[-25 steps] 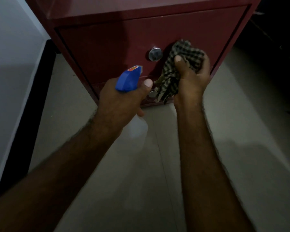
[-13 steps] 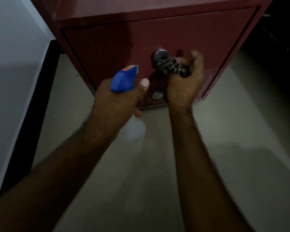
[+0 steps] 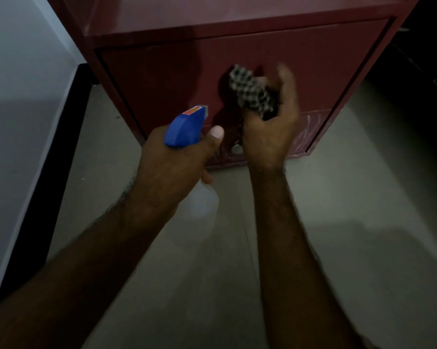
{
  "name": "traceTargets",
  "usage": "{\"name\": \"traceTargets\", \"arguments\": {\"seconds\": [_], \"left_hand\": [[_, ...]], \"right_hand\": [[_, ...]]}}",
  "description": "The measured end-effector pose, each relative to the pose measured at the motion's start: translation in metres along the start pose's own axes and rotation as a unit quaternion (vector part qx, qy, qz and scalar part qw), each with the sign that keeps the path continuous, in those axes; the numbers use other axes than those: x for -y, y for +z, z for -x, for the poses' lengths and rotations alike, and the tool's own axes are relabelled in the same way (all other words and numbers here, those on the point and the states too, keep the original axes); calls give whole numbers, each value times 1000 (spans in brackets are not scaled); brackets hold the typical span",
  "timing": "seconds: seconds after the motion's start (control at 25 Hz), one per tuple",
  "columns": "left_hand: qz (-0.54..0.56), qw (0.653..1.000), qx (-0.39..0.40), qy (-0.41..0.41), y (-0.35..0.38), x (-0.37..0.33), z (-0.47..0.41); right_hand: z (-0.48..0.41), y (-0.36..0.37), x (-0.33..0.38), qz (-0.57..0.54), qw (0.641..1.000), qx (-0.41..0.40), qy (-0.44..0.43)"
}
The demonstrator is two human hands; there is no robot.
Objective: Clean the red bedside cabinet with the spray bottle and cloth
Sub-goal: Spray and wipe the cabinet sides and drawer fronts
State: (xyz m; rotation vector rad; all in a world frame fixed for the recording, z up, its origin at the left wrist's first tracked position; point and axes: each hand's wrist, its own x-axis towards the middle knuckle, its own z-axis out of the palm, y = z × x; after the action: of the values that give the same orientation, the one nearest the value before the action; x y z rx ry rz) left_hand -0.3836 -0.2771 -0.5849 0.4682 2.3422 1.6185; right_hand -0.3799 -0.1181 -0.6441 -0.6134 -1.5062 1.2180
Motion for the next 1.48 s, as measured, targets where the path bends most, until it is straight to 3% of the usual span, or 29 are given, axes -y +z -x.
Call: {"name": "traceTargets", "arguments": {"seconds": [0.08,0.24,0.48,0.68,0.84,0.96,1.12,1.48], "left_hand": [[-2,1000,-2,-2,0,-1,0],[-17,1000,-5,0,-6,-2,0],[-3,1000,4,-9,-12,-6,5],[-8,1000,-5,-12,-21,-4,5],[-7,1000,-19,-16,-33,-1,6],[-4,999,-28,-28,-42,-2,8],[-8,999,-32,-10,-53,-2,17],[-24,999,22,-21,-60,48,35]], "right_hand": [[6,3,-7,28,999,-20,-23],[9,8,-7,24,995,-95,12],[30,24,0,5,999,-45,29],[26,30,-4,10,996,-82,43],[25,31,-10,-77,982,-123,124],[21,34,-18,-193,943,-157,220],[17,27,-44,-232,879,-186,373],[79,-27,-72,-338,745,-11,575]]}}
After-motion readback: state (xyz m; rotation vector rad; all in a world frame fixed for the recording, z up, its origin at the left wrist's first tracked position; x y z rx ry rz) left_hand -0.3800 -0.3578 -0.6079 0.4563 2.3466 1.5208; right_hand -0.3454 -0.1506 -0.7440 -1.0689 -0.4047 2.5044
